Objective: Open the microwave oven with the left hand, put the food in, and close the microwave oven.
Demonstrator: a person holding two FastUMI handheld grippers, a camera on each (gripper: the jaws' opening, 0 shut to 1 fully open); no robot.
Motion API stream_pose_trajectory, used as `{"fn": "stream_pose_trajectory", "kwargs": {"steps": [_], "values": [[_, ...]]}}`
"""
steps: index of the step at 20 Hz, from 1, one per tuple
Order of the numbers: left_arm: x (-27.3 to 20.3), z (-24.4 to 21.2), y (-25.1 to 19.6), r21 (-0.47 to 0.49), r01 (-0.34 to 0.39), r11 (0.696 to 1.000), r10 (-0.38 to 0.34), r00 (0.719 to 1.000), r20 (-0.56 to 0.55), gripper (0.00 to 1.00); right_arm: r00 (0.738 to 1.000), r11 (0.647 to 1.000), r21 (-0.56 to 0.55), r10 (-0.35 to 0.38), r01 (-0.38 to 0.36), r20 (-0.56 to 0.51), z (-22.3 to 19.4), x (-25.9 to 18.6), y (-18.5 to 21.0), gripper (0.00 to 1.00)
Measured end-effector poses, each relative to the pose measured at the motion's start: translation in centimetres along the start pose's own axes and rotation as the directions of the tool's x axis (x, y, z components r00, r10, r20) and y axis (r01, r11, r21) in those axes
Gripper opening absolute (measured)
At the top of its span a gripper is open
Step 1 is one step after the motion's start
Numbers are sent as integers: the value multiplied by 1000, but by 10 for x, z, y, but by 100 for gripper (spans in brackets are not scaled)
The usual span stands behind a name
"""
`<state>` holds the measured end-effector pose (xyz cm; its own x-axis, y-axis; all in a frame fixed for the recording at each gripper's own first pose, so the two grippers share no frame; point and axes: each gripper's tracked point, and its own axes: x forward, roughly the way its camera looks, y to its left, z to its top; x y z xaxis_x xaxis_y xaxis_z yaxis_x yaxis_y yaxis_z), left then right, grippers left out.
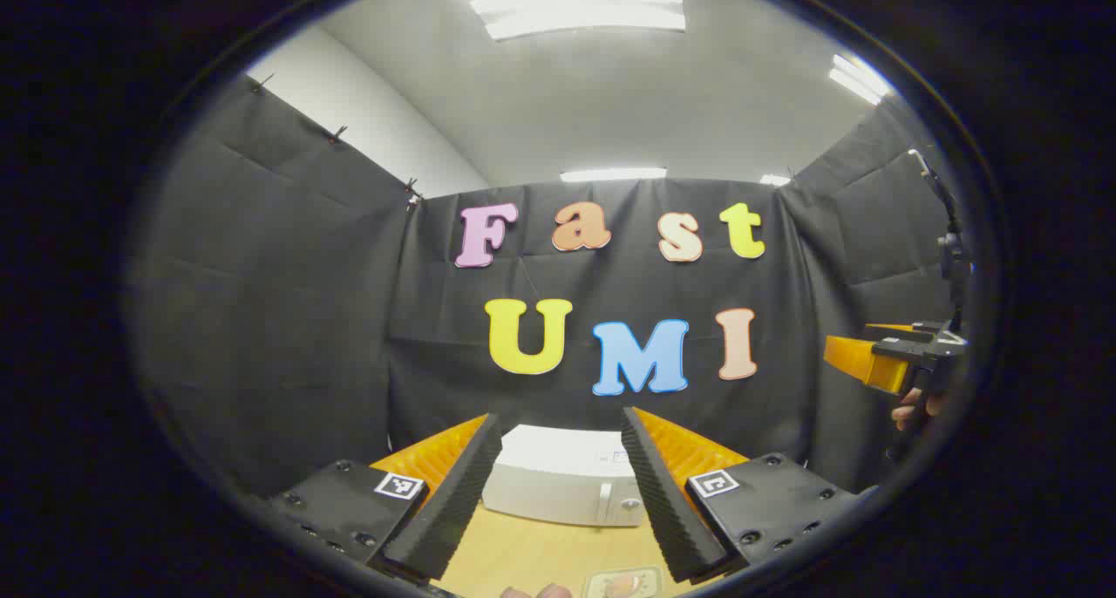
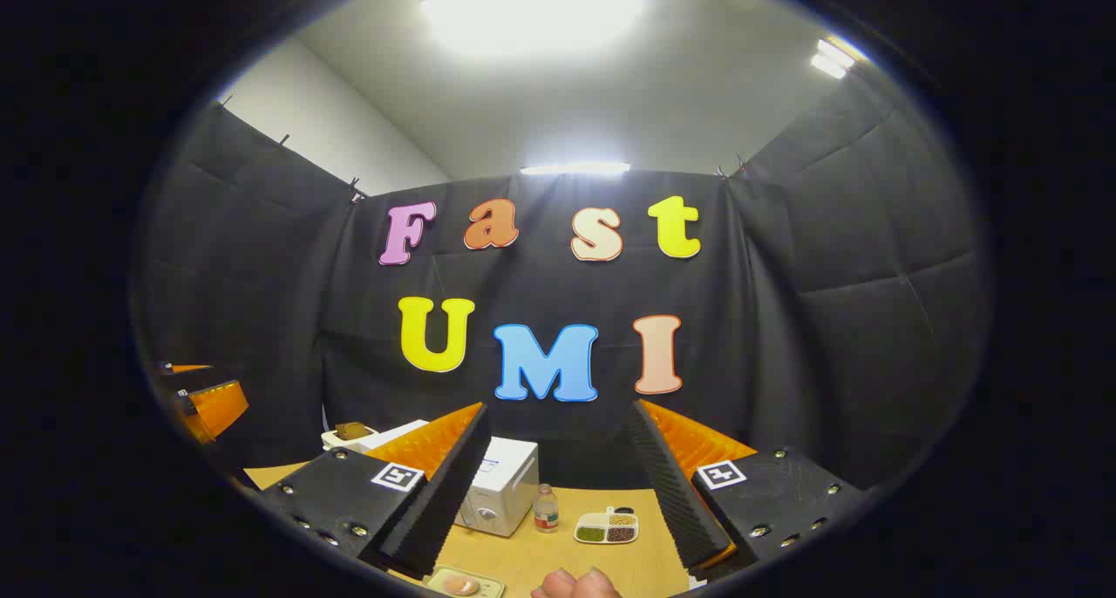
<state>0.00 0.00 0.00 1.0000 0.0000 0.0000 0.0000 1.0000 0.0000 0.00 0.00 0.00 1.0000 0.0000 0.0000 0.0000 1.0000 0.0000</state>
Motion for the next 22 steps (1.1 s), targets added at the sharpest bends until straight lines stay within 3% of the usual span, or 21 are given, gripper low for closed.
{"fn": "stream_pose_trajectory", "kwargs": {"steps": [8,17,22], "values": [[2,-3,-16,41,-13,999,14,1000,-14,93,998,998,-24,57,-57,11,-4,13,2,98],[41,-35,-59,34,-44,998,47,995,-93,93,998,997,41,67,-67,1,-11,35,-53,98],[72,-65,-84,46,9,999,-3,992,-129,95,999,997,74,36,-35,-18,-21,44,-66,98]]}}
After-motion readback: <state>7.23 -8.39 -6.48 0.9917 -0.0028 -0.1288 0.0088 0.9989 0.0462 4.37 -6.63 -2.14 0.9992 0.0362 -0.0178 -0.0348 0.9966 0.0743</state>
